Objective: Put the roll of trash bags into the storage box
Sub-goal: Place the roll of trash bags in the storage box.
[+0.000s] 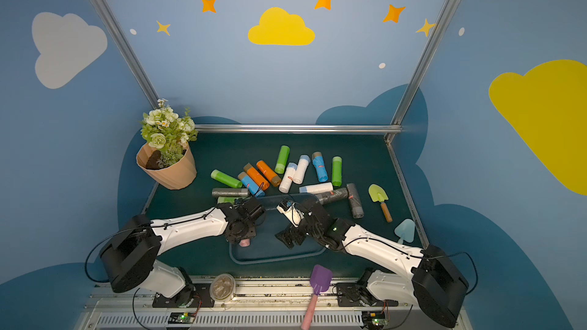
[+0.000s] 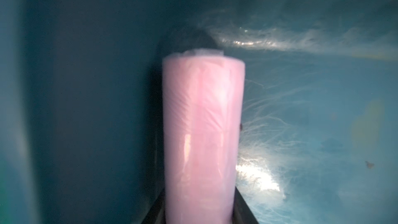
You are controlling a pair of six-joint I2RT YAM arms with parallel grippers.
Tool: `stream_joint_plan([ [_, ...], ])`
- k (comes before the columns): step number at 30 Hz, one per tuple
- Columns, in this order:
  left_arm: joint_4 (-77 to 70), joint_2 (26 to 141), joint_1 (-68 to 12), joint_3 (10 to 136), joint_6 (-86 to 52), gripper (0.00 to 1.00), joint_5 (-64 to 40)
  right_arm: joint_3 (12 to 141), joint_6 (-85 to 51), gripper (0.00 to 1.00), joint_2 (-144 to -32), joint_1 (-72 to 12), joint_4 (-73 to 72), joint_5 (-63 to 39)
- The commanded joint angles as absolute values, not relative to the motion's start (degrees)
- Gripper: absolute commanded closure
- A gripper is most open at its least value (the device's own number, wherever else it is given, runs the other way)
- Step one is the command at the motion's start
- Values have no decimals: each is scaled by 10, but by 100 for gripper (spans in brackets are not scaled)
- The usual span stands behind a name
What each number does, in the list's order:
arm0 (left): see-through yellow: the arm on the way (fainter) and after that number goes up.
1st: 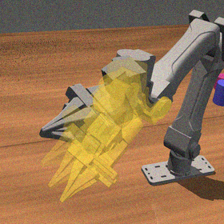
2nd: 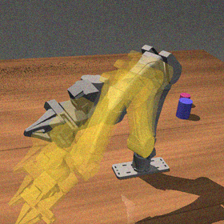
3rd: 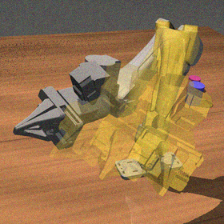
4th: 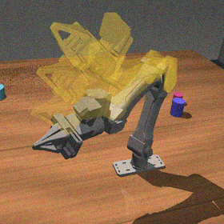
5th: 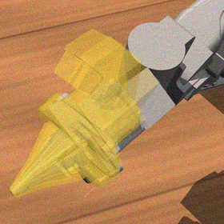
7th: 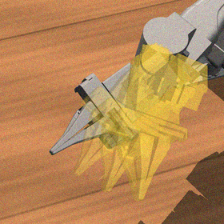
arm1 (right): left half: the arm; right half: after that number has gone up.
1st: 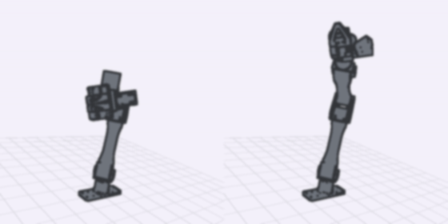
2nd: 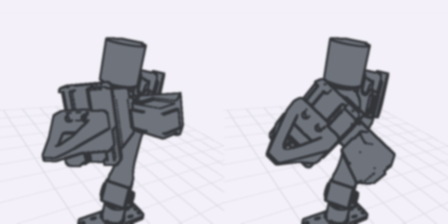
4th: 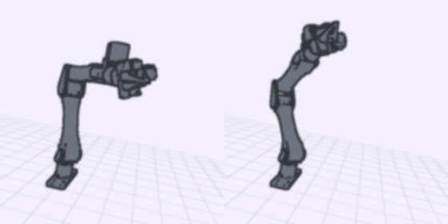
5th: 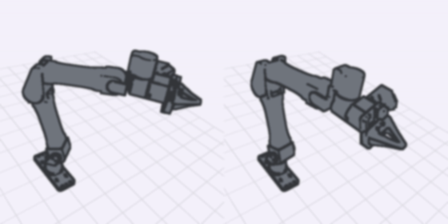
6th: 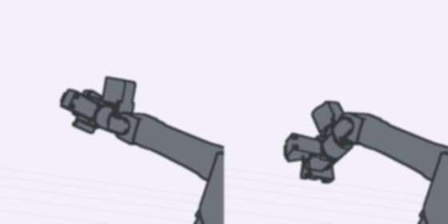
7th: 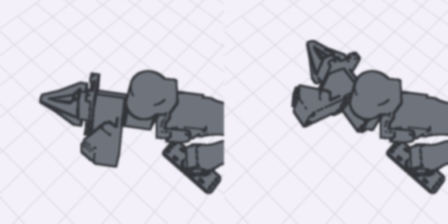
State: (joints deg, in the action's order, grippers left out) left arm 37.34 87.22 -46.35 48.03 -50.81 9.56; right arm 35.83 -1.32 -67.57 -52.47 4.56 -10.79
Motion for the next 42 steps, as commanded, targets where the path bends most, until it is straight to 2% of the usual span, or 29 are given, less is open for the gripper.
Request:
stream_joint_plan([
  [1, 393, 857, -466, 496, -502, 58, 107, 362, -18, 3, -676, -521, 42, -110],
  [21, 410, 792, -469, 515, -473, 50, 106, 364, -17, 3, -685, -517, 43, -91],
  [31, 465, 761, -458, 563, -446, 43, 135, 356, -31, 3, -670, -516, 40, -63],
  [36, 415, 724, -427, 551, -440, 40, 112, 350, -62, 3, -647, -483, 47, -57],
  [42, 318, 674, -415, 520, -420, 32, 106, 339, -88, 3, -644, -441, 45, -62],
])
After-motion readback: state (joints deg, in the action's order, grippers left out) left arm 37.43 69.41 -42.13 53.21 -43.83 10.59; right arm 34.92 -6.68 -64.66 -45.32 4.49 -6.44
